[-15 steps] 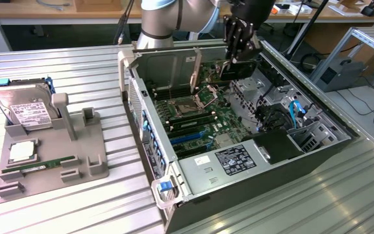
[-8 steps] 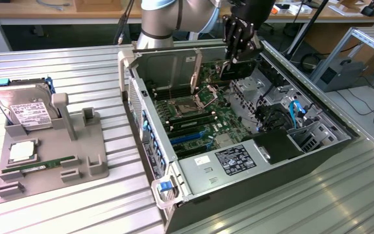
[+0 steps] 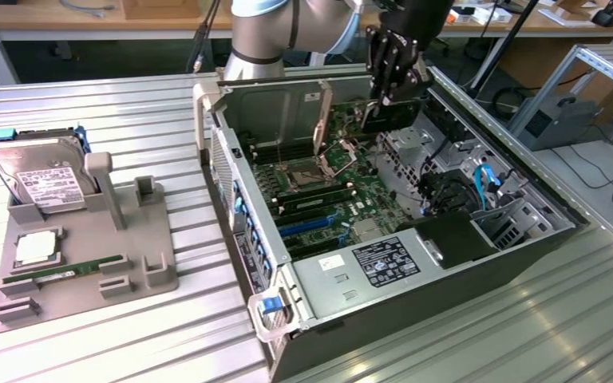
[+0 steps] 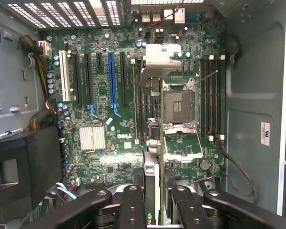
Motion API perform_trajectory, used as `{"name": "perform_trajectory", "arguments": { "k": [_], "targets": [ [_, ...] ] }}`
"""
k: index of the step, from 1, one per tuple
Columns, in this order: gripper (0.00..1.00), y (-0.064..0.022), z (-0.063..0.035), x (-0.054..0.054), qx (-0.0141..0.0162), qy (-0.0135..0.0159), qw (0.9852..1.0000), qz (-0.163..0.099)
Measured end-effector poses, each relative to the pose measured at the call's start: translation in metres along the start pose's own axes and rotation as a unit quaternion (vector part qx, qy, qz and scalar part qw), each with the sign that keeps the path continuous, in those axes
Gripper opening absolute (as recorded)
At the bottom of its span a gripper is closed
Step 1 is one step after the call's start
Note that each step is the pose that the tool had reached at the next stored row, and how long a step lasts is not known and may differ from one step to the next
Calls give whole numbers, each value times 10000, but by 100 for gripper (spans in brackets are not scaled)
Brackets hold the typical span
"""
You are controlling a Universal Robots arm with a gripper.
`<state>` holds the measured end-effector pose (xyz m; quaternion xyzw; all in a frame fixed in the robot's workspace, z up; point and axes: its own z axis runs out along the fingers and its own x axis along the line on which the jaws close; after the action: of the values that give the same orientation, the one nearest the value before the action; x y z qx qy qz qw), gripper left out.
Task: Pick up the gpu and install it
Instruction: 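Insert the gpu into the slot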
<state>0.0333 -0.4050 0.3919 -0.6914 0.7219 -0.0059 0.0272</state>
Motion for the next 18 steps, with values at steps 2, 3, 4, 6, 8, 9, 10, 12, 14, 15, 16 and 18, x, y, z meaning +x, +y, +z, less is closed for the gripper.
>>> {"name": "perform_trajectory", "arguments": {
  "k": [2, 3, 4, 6, 8, 9, 10, 12, 14, 15, 16, 18],
  "targets": [
    [27, 0, 9, 13, 0, 0, 10000, 0],
    [27, 1, 14, 17, 0, 0, 10000, 0],
    [27, 1, 19, 21, 0, 0, 10000, 0],
    [27, 2, 35, 29, 0, 0, 10000, 0],
    [27, 3, 47, 36, 0, 0, 10000, 0],
    [27, 3, 52, 39, 0, 0, 10000, 0],
    [27, 3, 58, 42, 0, 0, 10000, 0],
    [27, 3, 68, 48, 0, 0, 10000, 0],
    [27, 3, 77, 53, 0, 0, 10000, 0],
    [27, 3, 81, 55, 0, 0, 10000, 0],
    [27, 4, 84, 57, 0, 0, 10000, 0],
    [27, 5, 94, 64, 0, 0, 10000, 0]
  ]
}}
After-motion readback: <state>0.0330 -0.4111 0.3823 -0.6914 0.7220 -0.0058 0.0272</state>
